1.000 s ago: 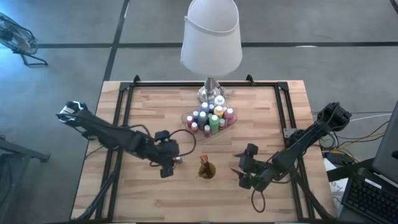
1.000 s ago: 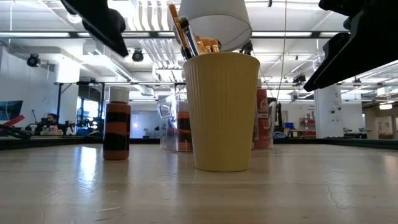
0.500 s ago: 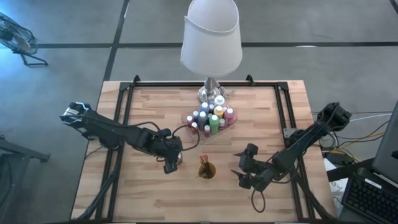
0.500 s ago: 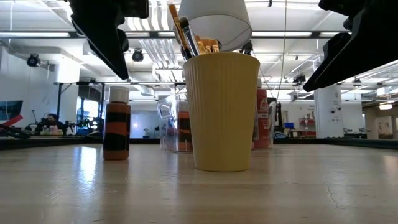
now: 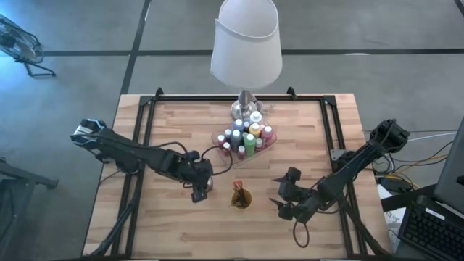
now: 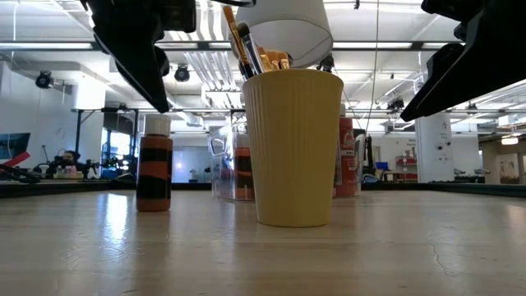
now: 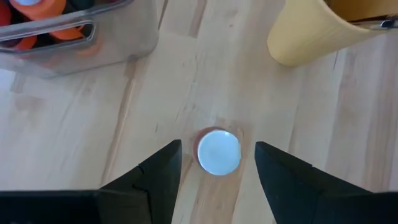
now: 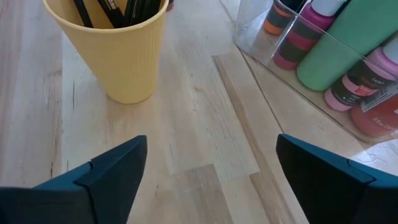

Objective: Pick & Place Paint Supplies
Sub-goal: Put the brown bottle into the transparent bin

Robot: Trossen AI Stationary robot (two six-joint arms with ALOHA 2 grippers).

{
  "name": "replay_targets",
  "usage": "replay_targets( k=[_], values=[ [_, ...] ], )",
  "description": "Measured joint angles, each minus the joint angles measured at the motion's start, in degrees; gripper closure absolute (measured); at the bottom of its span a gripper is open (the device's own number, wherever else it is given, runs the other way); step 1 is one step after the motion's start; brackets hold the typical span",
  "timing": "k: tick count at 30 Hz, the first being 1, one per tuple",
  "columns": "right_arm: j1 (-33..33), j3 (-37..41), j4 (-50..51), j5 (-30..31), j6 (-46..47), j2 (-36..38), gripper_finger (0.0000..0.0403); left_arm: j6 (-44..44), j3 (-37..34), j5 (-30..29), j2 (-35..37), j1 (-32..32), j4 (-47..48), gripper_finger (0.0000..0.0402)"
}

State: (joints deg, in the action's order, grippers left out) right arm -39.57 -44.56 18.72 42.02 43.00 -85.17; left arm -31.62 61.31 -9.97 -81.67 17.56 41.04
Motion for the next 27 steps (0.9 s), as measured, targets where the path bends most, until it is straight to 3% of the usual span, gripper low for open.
replay_targets(
  k=[15, 27],
  values=[
    [0.00, 0.00, 0.00, 0.00, -0.07, 0.00, 0.0081, 0.07, -3.44, 0.21, 0.02, -0.59, -4.00, 0.0193],
    [0.00, -0.02, 0.14, 0.00, -0.04, 0.00, 0.0046, 1.51, -3.48, 3.00, -2.69, -0.57, -6.03, 0.0193]
  ],
)
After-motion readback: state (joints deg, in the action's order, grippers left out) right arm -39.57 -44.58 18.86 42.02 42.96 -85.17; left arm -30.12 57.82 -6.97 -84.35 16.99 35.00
